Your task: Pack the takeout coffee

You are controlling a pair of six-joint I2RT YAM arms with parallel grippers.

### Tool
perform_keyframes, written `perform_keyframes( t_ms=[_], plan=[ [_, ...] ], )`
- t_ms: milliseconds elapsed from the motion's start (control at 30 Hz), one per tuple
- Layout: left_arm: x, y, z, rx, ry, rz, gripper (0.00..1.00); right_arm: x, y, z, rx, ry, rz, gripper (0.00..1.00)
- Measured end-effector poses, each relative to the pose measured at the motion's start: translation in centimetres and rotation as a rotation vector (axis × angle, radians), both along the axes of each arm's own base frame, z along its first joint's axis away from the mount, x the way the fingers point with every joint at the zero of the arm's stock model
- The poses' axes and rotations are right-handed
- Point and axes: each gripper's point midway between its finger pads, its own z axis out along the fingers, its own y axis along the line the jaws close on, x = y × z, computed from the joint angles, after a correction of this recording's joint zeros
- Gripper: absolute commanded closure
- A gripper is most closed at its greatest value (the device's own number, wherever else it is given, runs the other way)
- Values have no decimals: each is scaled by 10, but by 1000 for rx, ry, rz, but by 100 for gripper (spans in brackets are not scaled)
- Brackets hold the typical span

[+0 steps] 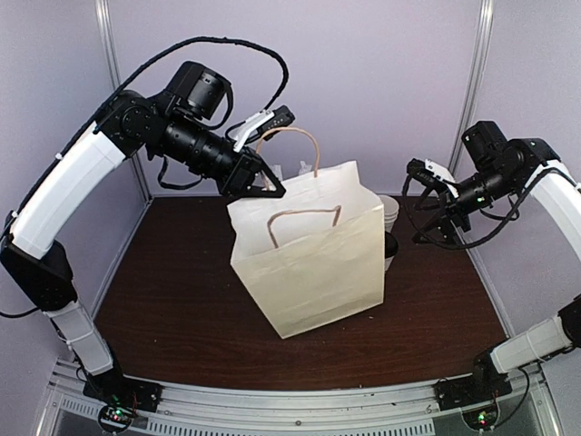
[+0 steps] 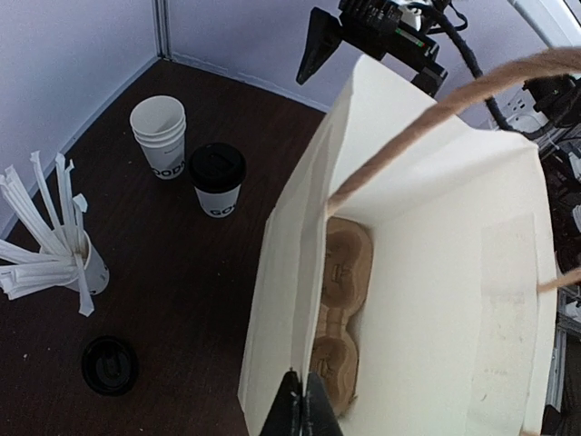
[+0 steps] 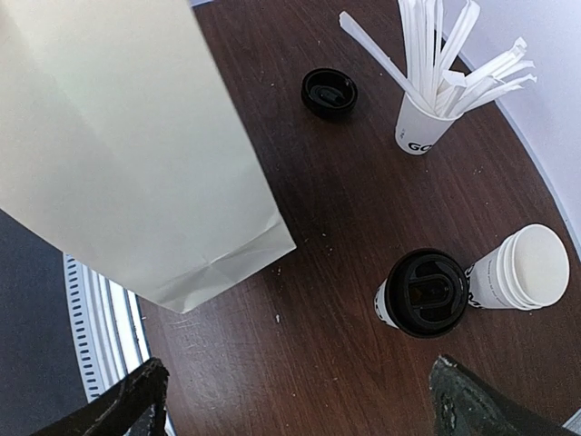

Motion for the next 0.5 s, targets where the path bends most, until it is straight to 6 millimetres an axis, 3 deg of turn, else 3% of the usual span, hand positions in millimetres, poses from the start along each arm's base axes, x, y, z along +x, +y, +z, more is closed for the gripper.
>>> perform_keyframes(
  t_ms=[333, 500],
  plan=[
    [-1, 3, -1, -29, 104, -7, 100, 0, 1, 0, 5, 5, 1, 0],
    [8, 1, -10, -36, 189, 11, 100, 0, 2, 1, 12, 10, 6, 0]
  ],
)
